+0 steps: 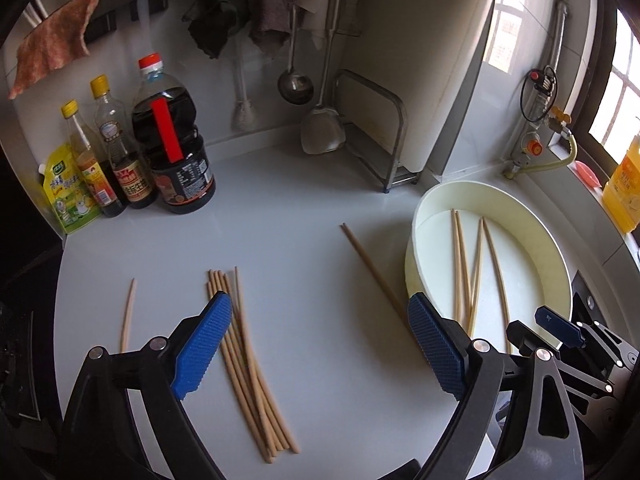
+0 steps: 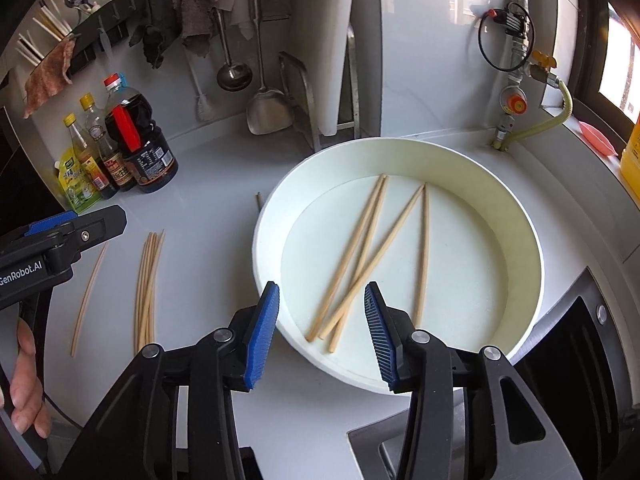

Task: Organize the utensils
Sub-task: 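Move both tools back toward the next loose chopsticks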

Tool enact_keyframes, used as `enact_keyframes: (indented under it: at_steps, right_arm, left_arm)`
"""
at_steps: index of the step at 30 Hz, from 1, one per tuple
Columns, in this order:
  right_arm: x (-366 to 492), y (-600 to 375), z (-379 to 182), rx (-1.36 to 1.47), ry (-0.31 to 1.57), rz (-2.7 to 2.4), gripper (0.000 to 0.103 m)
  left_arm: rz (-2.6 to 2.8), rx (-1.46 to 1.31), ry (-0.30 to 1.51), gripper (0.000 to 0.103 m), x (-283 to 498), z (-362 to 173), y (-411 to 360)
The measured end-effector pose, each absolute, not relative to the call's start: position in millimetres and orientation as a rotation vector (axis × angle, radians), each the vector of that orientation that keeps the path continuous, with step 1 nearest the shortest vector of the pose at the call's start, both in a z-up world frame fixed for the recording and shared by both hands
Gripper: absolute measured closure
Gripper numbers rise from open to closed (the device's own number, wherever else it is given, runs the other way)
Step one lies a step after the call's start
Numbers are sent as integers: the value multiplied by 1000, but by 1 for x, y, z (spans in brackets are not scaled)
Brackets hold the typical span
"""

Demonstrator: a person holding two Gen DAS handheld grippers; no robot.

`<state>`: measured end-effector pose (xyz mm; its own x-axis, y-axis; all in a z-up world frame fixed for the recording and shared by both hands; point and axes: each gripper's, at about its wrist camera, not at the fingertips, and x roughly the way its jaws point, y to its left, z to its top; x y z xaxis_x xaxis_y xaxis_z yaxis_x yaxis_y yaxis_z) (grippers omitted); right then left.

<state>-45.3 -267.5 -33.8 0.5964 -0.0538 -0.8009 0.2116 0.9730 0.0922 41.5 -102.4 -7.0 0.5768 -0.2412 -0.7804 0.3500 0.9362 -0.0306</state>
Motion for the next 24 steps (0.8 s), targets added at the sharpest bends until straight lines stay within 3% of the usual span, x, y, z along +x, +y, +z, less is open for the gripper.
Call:
enact_keyframes:
  at_steps: [14,24]
  right_arm:
    - [-21,-198,-35,112,930,-38,53]
    - [-1,-174,-70,86,955,-28,51]
  left_arm:
    - [-169,50,918,10,44,-23,8]
    - [-10,-21,930,8,54,-52,86]
